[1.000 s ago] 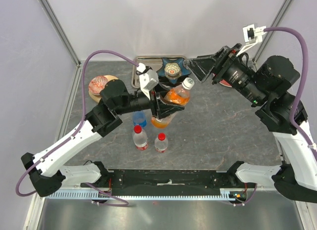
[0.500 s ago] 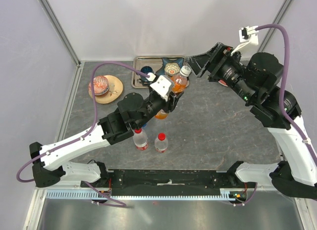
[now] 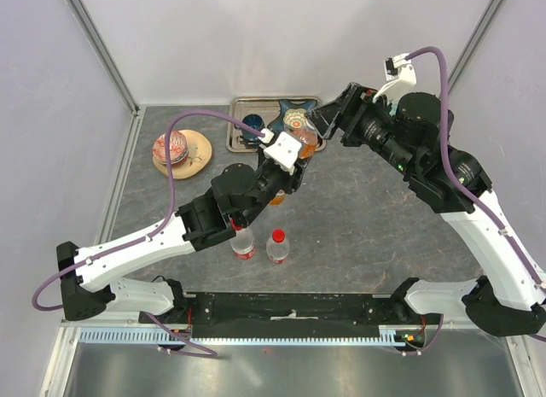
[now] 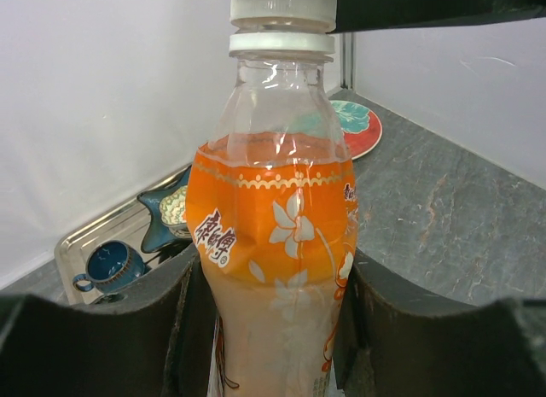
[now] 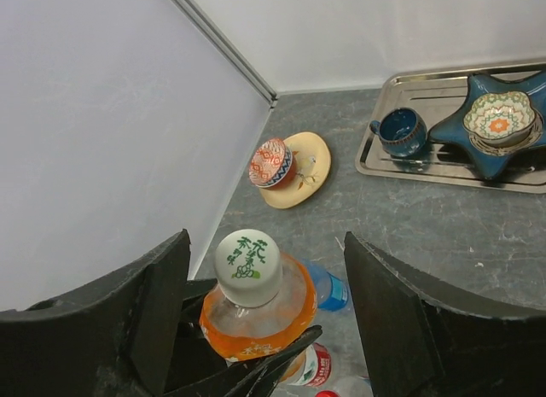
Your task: Unscrew the bottle caps
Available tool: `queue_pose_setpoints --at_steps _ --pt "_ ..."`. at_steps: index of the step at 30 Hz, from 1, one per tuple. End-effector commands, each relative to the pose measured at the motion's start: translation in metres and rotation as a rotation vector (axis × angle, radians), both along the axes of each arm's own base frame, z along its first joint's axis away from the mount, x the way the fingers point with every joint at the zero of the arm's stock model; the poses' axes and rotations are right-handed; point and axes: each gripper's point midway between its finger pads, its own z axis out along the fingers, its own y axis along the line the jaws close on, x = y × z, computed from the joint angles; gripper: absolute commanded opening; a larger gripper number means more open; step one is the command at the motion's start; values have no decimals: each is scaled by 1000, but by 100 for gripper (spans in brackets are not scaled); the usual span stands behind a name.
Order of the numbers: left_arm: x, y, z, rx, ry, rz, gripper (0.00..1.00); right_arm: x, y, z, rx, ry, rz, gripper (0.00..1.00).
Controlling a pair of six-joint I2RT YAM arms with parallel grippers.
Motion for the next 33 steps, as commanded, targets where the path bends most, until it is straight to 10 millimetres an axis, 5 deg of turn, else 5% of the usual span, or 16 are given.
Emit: queue_pose_setpoints --at_steps 1,15,24,25,28,33 --pt "1 3 19 -46 -51 25 52 2 7 8 35 -26 17 79" --pt "-2 2 19 -44 -51 15 52 3 14 -8 19 -7 41 60" --pt "-3 4 16 -44 -44 20 52 0 6 -12 5 -23 23 31" --pt "-3 4 16 -46 -41 17 52 -1 3 -9 8 -32 17 22" --pt "-14 -6 15 -40 -33 -71 52 -3 0 -1 -5 -66 20 0" --pt "-48 -24 23 -64 17 -305 52 -22 5 25 -32 -183 135 0"
